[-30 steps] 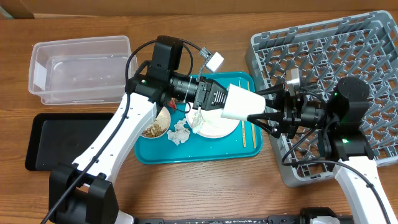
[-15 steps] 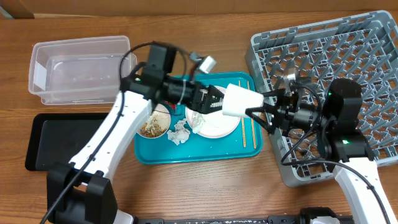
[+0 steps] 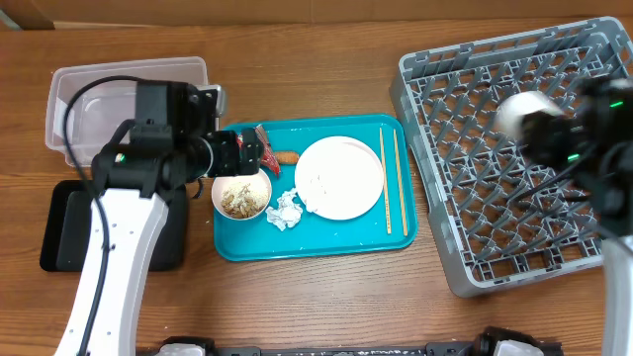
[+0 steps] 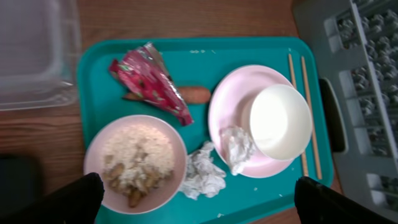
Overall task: Sort waste into correct bins and load items into the dishwasher
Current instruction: 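Place the white cup upside down in the dish rack with right gripper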
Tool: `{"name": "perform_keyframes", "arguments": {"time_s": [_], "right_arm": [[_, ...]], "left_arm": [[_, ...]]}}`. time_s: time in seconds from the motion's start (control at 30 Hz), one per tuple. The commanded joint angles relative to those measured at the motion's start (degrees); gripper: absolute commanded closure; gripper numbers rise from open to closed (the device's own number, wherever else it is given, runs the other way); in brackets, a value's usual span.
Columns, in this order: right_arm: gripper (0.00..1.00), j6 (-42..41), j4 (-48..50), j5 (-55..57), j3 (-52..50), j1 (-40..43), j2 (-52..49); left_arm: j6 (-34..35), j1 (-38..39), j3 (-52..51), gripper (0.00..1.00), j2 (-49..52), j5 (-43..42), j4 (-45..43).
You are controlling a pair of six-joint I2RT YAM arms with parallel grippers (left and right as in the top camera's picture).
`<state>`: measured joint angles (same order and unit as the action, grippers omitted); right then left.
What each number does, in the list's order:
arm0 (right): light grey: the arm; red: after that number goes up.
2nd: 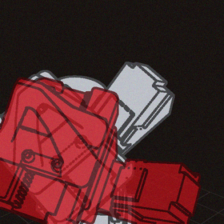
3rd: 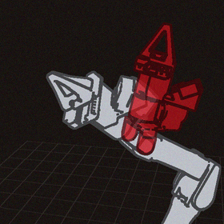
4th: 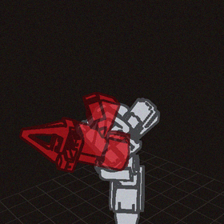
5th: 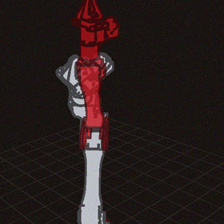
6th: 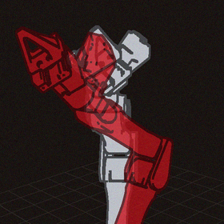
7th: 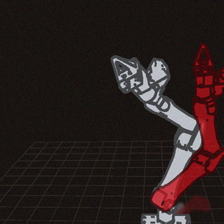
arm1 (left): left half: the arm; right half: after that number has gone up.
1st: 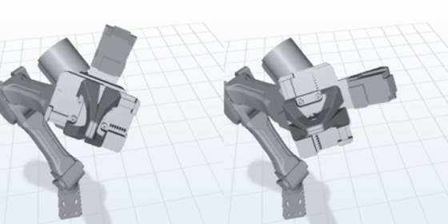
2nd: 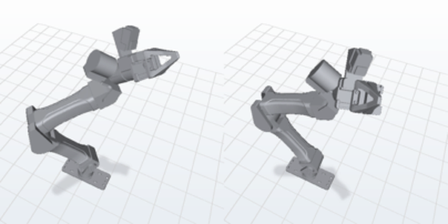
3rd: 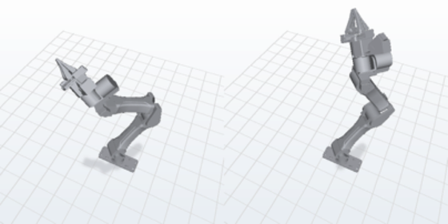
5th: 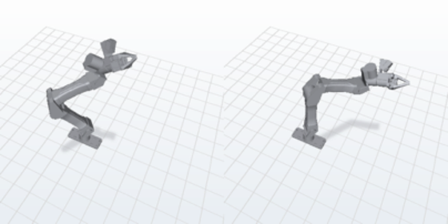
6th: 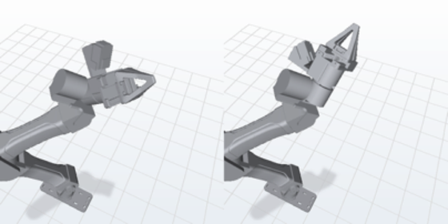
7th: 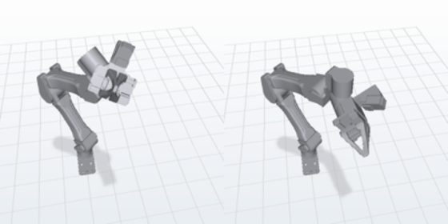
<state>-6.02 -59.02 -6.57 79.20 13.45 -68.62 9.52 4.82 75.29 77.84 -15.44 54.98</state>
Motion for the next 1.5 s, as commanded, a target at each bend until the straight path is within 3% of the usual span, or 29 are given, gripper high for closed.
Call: {"name": "perform_keyframes", "arguments": {"time_s": [0.0, 0.43, 1.27, 1.4, 1.47], "right_arm": [[0.70, -0.1, -3.0, 9.5, 4.3, 6.0, -5.5], [0.77, -6.3, -4.6, 9.4, 4.5, 24.4, -24.6], [0.80, -9.5, -1.3, 14.3, 4.4, 25.2, -26.0], [0.75, -9.4, -0.8, 14.3, 3.3, 25.2, -26.0], [0.61, -9.4, -0.4, 14.3, 2.4, 25.2, -26.0]], "left_arm": [[1.0, 0.1, 0.7, 0.00, -1.4, 6.7, 1.0], [0.9, 0.4, 0.7, 0.00, -0.4, 6.7, 3.3], [0.8, 0.5, 0.7, 0.00, -0.3, 6.7, 3.3], [0.8, 0.5, 0.7, 0.00, -0.3, 6.6, 3.5], [0.8, 0.5, 0.7, 0.00, -0.3, 6.6, 3.5]]}}
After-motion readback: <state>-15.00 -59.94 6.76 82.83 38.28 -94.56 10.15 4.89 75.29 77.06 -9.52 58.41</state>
